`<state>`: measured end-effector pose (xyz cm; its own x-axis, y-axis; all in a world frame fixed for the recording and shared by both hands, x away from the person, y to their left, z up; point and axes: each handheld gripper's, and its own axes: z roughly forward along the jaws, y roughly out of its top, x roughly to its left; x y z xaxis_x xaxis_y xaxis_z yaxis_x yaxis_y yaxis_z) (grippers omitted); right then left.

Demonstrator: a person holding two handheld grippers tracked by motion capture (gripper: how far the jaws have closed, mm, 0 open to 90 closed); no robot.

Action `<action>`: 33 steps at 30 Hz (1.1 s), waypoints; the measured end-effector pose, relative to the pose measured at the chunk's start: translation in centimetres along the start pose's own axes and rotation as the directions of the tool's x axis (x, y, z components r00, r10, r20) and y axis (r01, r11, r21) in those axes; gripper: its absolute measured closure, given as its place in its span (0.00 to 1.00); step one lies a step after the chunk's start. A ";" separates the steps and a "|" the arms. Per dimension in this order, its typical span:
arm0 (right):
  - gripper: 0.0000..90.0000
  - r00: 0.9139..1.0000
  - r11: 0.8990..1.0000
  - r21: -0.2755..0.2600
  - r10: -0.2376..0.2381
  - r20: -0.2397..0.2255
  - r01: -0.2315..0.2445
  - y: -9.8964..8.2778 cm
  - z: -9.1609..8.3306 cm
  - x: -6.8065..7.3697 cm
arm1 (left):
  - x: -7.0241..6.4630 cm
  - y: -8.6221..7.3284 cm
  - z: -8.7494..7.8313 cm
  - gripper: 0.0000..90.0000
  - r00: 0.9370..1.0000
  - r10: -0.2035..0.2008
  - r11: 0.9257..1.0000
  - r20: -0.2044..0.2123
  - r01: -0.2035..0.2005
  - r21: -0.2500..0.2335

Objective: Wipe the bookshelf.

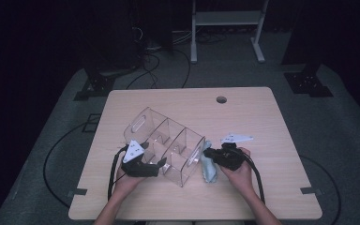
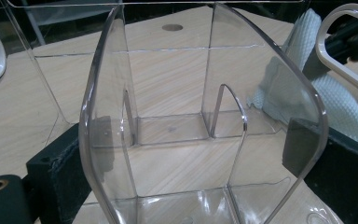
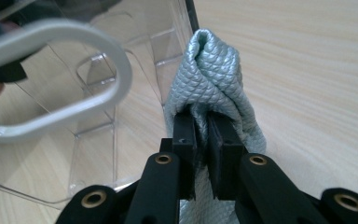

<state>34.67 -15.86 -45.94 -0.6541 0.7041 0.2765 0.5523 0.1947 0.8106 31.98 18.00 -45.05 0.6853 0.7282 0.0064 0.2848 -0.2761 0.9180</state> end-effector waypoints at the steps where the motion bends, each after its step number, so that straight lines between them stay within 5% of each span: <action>1: 0.91 1.000 1.000 0.000 0.006 -0.003 -0.006 -0.1 0.1 -0.1 | 0.0 0.0 0.0 0.05 1.000 -0.001 1.000 -0.001 0.001 -0.002; 7: 0.91 0.999 0.998 0.038 0.045 -0.020 -0.044 -0.9 0.9 -0.6 | -0.1 0.0 0.0 0.05 1.000 0.001 1.000 -0.002 -0.001 0.002; 16: 0.91 1.000 0.997 -0.080 0.010 -0.027 -0.013 2.2 -1.8 0.3 | -0.1 0.0 0.0 0.05 1.000 -0.001 1.000 -0.003 0.001 0.002; 22: 0.91 0.999 0.998 -0.047 0.035 -0.039 -0.036 1.5 -1.2 -0.3 | -0.1 0.1 0.1 0.05 1.000 0.000 1.000 -0.002 0.000 0.001; 33: 0.91 0.999 0.996 -0.091 0.000 -0.051 -0.004 3.2 -2.6 0.8 | -0.1 0.0 0.1 0.05 1.000 -0.003 1.000 -0.004 0.003 -0.001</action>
<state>34.60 -16.45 -41.76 -0.6797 0.6683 0.3024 0.5061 0.1289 0.8528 31.99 17.86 -45.09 0.6815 0.7318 0.0049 0.2867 -0.2732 0.9182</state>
